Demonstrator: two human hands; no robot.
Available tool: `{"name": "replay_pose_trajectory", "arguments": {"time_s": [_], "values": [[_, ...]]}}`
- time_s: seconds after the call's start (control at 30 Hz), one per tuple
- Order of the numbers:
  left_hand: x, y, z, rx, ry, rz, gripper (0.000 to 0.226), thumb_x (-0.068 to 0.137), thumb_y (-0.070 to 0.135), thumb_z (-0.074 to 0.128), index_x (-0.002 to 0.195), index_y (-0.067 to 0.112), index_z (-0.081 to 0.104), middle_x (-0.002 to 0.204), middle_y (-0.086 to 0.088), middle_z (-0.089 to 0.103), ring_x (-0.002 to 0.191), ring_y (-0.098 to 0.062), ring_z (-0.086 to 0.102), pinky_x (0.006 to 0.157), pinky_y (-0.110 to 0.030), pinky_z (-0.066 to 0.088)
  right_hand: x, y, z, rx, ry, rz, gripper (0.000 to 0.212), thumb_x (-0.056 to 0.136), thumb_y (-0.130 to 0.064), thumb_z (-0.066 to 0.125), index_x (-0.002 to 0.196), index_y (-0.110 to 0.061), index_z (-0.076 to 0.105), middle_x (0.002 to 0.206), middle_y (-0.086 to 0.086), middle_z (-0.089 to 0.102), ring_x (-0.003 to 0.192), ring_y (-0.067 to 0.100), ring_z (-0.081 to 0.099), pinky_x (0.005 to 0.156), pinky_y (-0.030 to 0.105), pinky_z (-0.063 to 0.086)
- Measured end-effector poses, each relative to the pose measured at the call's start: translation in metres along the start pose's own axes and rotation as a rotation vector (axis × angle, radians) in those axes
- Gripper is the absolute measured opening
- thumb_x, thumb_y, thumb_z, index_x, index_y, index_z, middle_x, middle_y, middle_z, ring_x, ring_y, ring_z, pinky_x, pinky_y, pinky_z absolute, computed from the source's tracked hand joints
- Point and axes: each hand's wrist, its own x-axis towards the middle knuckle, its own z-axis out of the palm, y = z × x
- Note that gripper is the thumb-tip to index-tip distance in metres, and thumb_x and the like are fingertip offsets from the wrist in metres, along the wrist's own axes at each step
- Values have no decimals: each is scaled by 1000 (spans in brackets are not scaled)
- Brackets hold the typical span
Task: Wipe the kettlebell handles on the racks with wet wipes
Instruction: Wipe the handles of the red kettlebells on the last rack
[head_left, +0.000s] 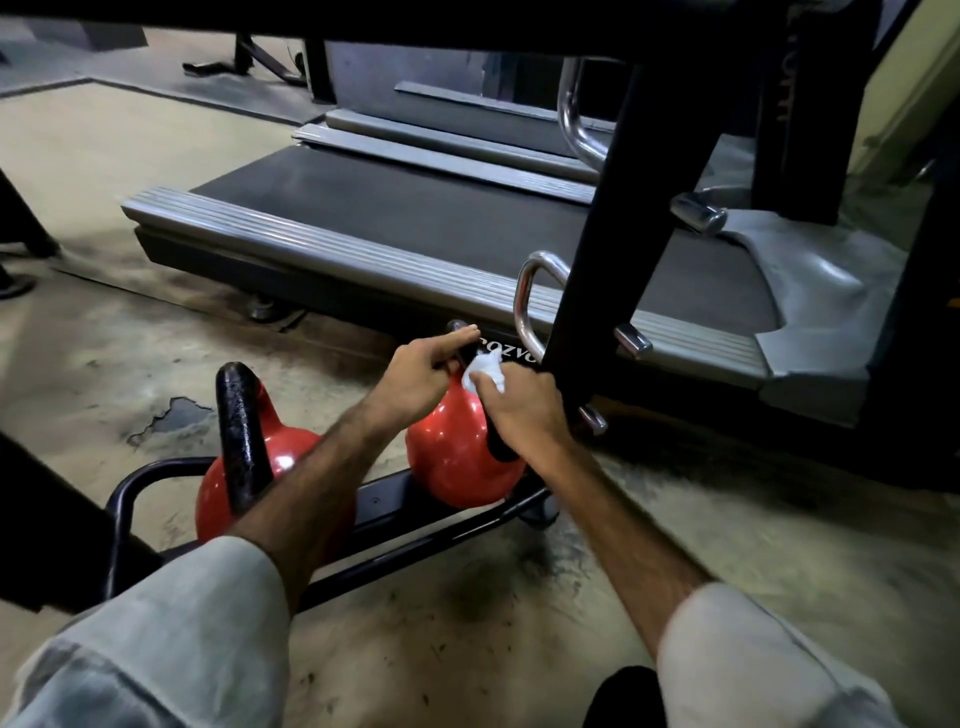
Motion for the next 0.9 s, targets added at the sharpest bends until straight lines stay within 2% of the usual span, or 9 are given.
{"name": "replay_pose_trajectory", "arguments": {"time_s": [0.17, 0.27, 0.4, 0.47, 0.53, 0.63, 0.7, 0.8, 0.9], "values": [[-1, 2, 1, -72, -12, -41, 54, 83, -11, 48, 131, 12, 58, 129, -3, 62, 123, -9, 54, 110, -25, 37, 28, 0, -7, 314, -239, 109, 52, 82, -62, 58, 86, -14, 74, 95, 7, 74, 95, 24, 68, 80, 29, 49], [-2, 3, 2, -63, 26, -56, 52, 83, -8, 51, 129, 16, 60, 126, -1, 64, 121, -6, 55, 109, -23, 38, 11, 24, -6, 613, -293, 198, 59, 61, -68, 66, 87, -17, 78, 88, 3, 77, 91, 20, 72, 94, 42, 54], [-8, 1, 14, -101, 183, -83, 37, 82, -3, 63, 116, 13, 67, 113, -5, 70, 107, -13, 65, 102, -31, 47, -8, 37, -14, 236, -87, 25, 41, 92, -47, 57, 88, -10, 75, 93, 10, 71, 89, 21, 63, 74, 30, 42], [-17, -1, 24, -136, 271, -158, 25, 80, 4, 69, 103, 15, 69, 100, -7, 71, 93, -19, 68, 93, -37, 53, -8, 36, -11, 177, 102, -104, 27, 92, -32, 63, 87, -8, 76, 107, 10, 64, 100, 22, 57, 84, 24, 38], [-30, 2, 38, -247, 270, -248, 19, 81, 11, 71, 98, 17, 67, 98, -7, 70, 89, -19, 67, 87, -32, 56, 1, 28, -8, 221, 197, -223, 16, 87, -18, 69, 84, -3, 75, 104, 12, 61, 97, 21, 55, 87, 19, 36], [-43, 12, 54, -363, 273, -368, 31, 77, 21, 77, 105, 20, 62, 105, -3, 68, 93, -16, 67, 84, -30, 55, 24, 10, -12, 189, 173, -369, 9, 81, -7, 69, 88, -5, 72, 86, 12, 65, 81, 20, 59, 80, 33, 47], [-44, 15, 57, -316, 285, -402, 42, 71, 30, 82, 106, 26, 60, 106, 5, 67, 91, -14, 67, 87, -34, 54, 38, -3, -22, 247, 148, -385, 22, 76, -6, 70, 98, -13, 70, 86, 3, 68, 81, 15, 62, 78, 28, 49], [-42, 15, 55, -300, 295, -461, 43, 64, 34, 86, 98, 30, 59, 103, 10, 66, 92, -13, 66, 89, -38, 53, 46, -9, -26, 199, 58, -435, 16, 81, -11, 71, 96, -9, 75, 91, 4, 74, 85, 15, 68, 77, 15, 44], [-45, 15, 56, -423, 290, -495, 45, 53, 38, 88, 88, 26, 62, 96, 5, 70, 90, -17, 69, 88, -43, 55, 25, 8, -28, 139, 61, -543, 15, 85, -1, 65, 97, 0, 75, 87, 16, 75, 77, 19, 70, 72, 26, 51]]}}
